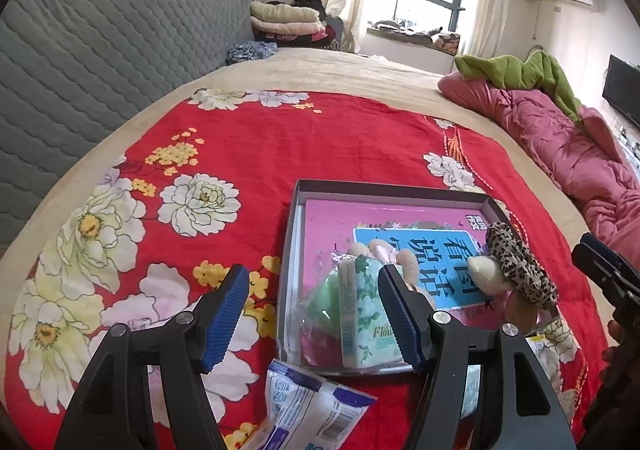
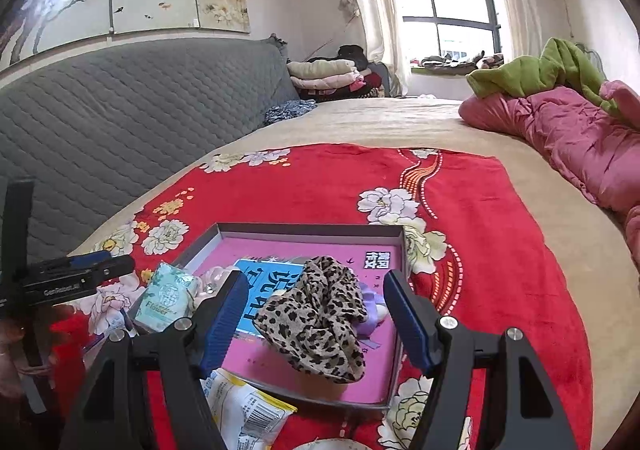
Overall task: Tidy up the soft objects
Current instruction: 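Withdraw both tools from the box toward the remaining items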
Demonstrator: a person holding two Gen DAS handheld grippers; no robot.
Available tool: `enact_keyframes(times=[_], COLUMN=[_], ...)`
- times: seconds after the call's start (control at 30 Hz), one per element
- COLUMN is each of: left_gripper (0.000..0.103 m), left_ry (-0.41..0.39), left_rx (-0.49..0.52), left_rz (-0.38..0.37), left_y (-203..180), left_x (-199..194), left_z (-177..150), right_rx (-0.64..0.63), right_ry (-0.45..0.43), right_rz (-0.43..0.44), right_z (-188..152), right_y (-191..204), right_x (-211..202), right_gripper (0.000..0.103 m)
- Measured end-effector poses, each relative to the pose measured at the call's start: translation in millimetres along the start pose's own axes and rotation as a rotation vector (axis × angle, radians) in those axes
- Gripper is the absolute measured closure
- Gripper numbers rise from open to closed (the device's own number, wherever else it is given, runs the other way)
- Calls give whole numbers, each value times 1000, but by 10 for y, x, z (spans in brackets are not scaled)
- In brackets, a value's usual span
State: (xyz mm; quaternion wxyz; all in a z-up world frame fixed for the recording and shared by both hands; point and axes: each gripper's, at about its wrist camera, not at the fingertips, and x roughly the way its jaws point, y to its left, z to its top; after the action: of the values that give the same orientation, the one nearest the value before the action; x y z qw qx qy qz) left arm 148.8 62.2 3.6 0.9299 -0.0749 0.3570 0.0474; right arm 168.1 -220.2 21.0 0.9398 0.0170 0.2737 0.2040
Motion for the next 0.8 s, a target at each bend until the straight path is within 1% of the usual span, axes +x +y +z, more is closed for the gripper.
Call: enact_keyframes(times=[0.07, 0.17, 0.4, 0.57, 0.8], left_gripper=[34, 34, 34, 34, 34], left_ry=[-4, -13, -14, -19, -20], left_rx=[3, 0, -9, -13, -11], left_rz=[3, 18, 27, 39, 53], left_y=[6, 37, 86, 117, 161], left_x=[-40, -112, -248, -357, -436], left_z=[-12, -30, -79, -129, -181], right_rx=[-2, 8, -18, -14, -15], right_ry=[1, -6, -9, -25, -35], right_rz=[-15, -17, -51, -41, -55], right_z=[-10, -19, -63, -61, -72], right_y=[1, -9, 28, 59, 67], right_x=[-22, -76, -163, -251, -370], right_gripper=[33, 33, 33, 33, 33])
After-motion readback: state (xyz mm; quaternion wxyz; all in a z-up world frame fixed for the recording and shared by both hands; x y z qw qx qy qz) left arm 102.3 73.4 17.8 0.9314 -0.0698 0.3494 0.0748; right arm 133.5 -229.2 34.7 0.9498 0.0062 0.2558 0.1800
